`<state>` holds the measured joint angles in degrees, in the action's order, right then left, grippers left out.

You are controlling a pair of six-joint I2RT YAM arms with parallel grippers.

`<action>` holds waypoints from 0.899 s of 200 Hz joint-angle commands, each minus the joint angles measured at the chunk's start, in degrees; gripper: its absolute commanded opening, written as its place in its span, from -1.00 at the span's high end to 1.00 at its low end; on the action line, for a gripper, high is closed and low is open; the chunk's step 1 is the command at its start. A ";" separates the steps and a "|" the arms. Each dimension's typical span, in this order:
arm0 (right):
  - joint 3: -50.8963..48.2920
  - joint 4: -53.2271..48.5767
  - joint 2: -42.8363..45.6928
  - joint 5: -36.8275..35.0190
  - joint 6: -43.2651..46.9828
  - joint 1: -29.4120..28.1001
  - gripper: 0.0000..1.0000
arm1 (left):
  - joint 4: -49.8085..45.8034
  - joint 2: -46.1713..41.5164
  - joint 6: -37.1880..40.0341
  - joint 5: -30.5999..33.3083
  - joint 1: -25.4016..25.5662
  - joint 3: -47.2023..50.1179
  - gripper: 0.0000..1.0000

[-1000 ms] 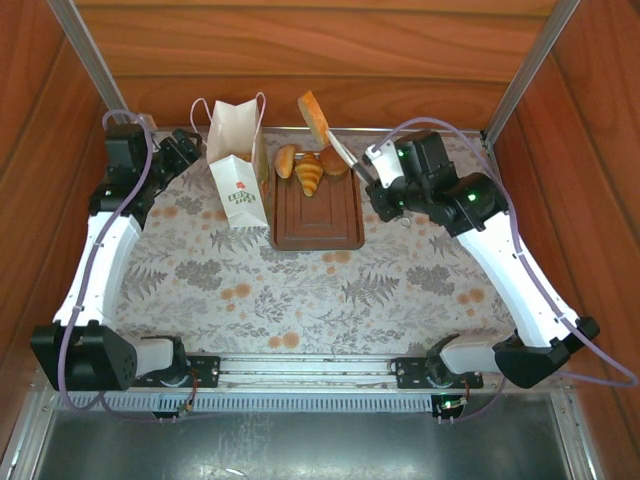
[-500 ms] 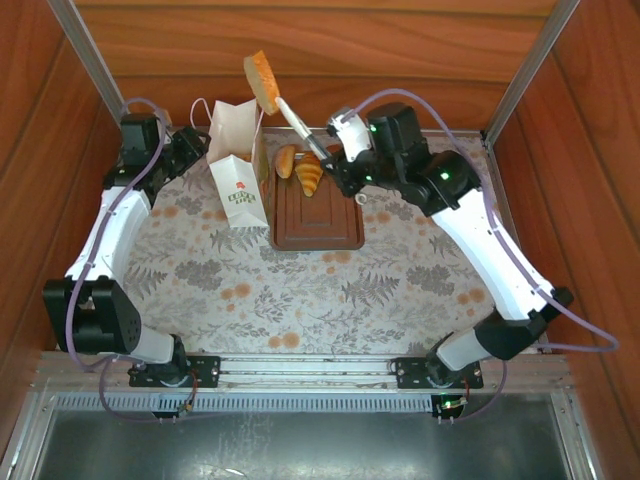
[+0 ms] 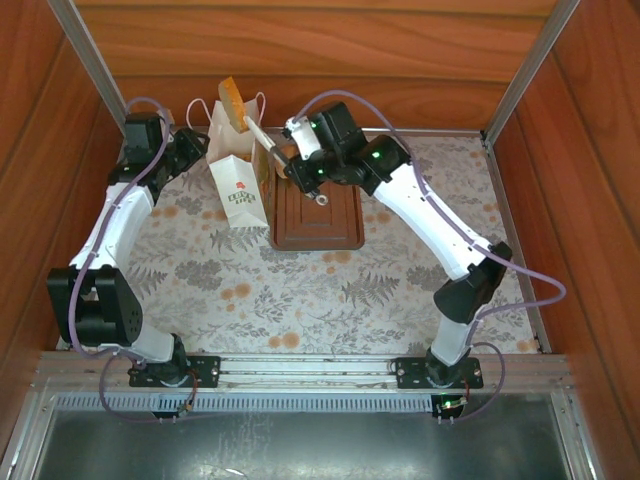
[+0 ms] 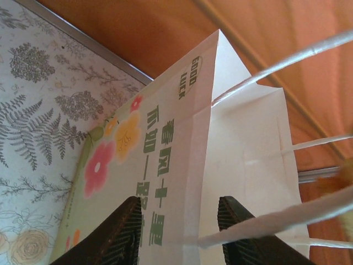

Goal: Place the fake bread into the paper bag

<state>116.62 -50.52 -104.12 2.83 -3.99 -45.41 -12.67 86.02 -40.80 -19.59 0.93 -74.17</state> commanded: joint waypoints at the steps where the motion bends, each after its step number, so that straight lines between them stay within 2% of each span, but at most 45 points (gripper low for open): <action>1: 2.28 -0.66 -0.87 0.07 -1.64 -0.56 0.92 | 1.71 1.16 -0.24 -1.33 0.25 0.08 0.26; 30: 2.29 -1.77 -2.27 -0.32 -1.99 -0.56 0.89 | 1.94 1.53 -0.49 -1.65 0.19 0.08 0.35; 111: 3.31 -3.20 -4.16 -0.71 -2.69 -0.56 0.76 | 2.40 1.43 -1.00 -2.42 0.24 0.17 0.40; 180: 5.90 -3.83 -5.02 -0.11 -2.95 -0.56 0.41 | 2.44 1.08 -1.01 -2.55 0.25 0.30 0.41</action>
<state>119.61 -54.54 -108.75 2.57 -6.22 -45.41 -11.49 87.15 -41.85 -21.32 0.93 -74.17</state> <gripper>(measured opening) 0.278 0.295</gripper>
